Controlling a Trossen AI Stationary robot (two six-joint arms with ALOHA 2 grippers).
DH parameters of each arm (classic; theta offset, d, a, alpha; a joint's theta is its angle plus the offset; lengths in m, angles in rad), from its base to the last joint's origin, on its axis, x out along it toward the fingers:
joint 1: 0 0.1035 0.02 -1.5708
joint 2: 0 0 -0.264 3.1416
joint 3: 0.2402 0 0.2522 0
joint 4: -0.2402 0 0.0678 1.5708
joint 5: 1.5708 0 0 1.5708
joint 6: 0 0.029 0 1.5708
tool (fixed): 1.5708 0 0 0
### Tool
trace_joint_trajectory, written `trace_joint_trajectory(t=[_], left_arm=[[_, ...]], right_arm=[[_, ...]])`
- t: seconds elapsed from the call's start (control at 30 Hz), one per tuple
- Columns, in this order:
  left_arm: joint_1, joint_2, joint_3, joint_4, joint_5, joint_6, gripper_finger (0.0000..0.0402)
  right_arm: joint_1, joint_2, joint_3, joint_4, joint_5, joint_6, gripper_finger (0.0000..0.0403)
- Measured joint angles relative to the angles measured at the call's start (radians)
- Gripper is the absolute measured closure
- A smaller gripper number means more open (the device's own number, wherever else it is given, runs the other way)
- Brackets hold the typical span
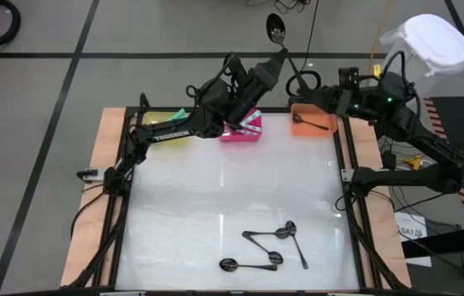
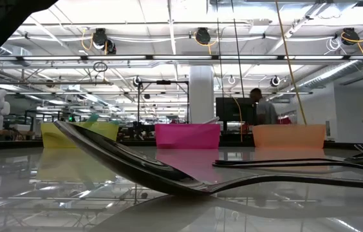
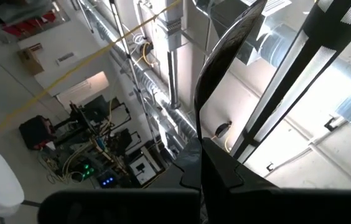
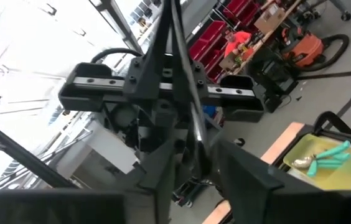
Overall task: Sort silverware by color (type)
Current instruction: Put the black spoon into the orange bin
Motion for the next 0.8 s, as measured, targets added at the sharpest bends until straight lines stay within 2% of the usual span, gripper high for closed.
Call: trace_joint_trajectory(t=[0.37,0.57,0.8], left_arm=[[0.001,0.000,0.000,-0.024,0.001,0.007,0.0401],[0.002,0.000,0.000,-0.024,0.066,0.072,0.0390],[0.000,0.000,0.000,-0.144,0.149,0.023,0.0317]], right_arm=[[0.000,0.000,0.000,0.025,0.000,-0.016,0.0394],[0.000,-0.003,0.000,0.026,0.000,-0.016,0.0397],[-0.002,-0.026,0.000,-0.001,0.057,-0.015,0.0399]])
